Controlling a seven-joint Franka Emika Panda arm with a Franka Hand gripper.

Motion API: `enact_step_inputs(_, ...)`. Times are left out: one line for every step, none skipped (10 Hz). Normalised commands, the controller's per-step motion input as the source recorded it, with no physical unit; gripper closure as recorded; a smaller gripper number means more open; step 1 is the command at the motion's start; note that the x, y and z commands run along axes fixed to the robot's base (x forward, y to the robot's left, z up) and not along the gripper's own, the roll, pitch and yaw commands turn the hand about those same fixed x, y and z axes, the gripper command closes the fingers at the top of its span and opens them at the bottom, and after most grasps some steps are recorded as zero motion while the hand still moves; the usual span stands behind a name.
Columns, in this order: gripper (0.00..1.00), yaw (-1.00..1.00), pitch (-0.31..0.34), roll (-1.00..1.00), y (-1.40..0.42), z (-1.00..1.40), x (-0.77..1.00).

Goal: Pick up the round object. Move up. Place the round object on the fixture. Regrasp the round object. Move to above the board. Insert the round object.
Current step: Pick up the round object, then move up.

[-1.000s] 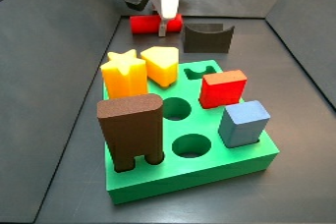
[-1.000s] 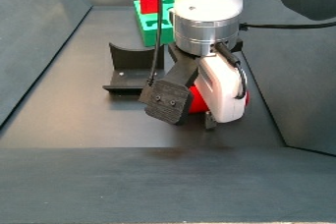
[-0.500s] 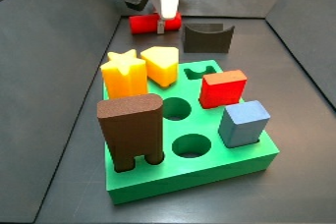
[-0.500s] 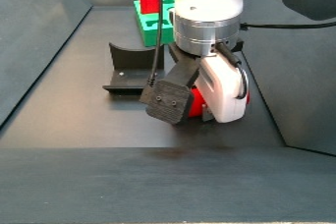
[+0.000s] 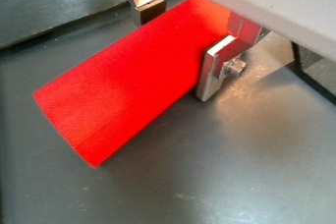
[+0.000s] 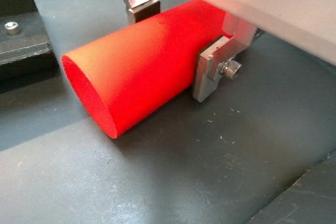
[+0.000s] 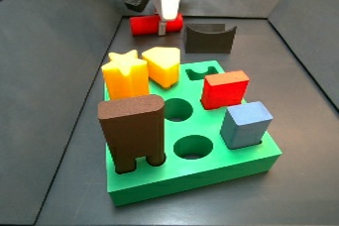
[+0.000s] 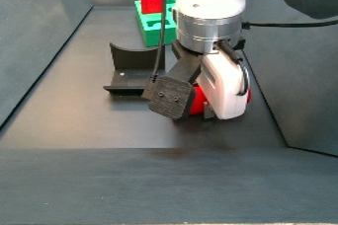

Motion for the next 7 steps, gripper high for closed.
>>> enact_step_inputs(1.00, 0.00, 0.000, 0.00, 0.00, 0.00, 0.00)
enact_step_inputs(1.00, 0.00, 0.000, 0.00, 0.00, 0.00, 0.00)
enact_step_inputs(1.00, 0.00, 0.000, 0.00, 0.00, 0.00, 0.00)
enact_step_inputs(1.00, 0.00, 0.000, 0.00, 0.00, 0.83, 0.00)
enact_step_inputs(1.00, -0.05, 0.009, 0.01, 0.06, 0.82, -0.02)
enact_step_inputs(1.00, -0.05, 0.024, 0.01, 0.05, 0.75, -0.03)
enact_step_inputs(1.00, -0.05, 0.045, 0.02, 0.02, 0.59, -0.03)
